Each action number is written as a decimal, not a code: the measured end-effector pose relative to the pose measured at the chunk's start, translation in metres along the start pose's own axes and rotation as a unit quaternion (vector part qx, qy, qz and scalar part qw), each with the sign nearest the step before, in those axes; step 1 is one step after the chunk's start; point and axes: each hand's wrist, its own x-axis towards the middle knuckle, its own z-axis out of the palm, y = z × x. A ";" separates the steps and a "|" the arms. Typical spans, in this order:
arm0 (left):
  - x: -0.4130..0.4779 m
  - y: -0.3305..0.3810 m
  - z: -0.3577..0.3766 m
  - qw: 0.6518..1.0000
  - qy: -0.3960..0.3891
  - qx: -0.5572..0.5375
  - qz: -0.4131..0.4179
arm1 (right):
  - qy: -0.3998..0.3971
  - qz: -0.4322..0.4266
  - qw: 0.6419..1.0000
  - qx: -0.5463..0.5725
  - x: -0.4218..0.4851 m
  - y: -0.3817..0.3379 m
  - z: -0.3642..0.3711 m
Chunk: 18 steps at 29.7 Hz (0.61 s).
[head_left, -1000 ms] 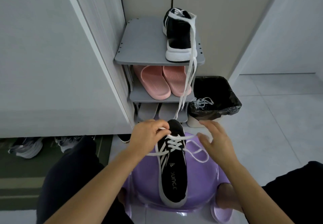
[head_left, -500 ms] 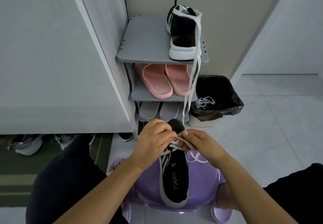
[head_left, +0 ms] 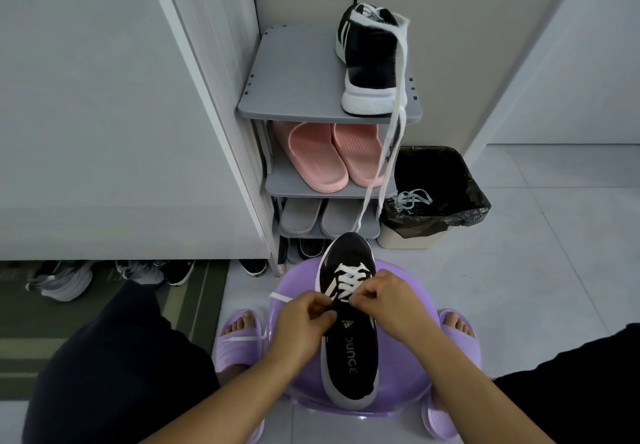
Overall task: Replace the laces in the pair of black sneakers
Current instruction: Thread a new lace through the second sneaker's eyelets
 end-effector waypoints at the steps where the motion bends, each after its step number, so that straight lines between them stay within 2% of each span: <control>1: -0.002 0.001 -0.001 0.999 -0.002 -0.047 -0.025 | -0.002 -0.001 1.000 -0.017 0.001 -0.003 0.001; 4: -0.004 0.005 -0.003 0.983 -0.018 -0.160 -0.086 | -0.028 -0.004 0.997 -0.077 0.003 -0.010 0.002; 7: -0.004 0.006 -0.006 0.969 -0.032 -0.215 -0.117 | -0.034 -0.011 0.994 -0.103 0.003 -0.014 0.005; 14: -0.004 0.002 -0.004 0.972 -0.027 -0.207 -0.105 | -0.024 -0.011 0.993 -0.111 0.005 -0.014 0.009; 16: -0.005 0.003 -0.004 0.977 -0.032 -0.188 -0.092 | -0.042 -0.018 0.993 -0.112 0.006 -0.014 0.007; 18: -0.005 0.004 -0.003 0.970 -0.047 -0.215 -0.104 | -0.069 -0.021 0.993 -0.096 0.007 -0.012 0.003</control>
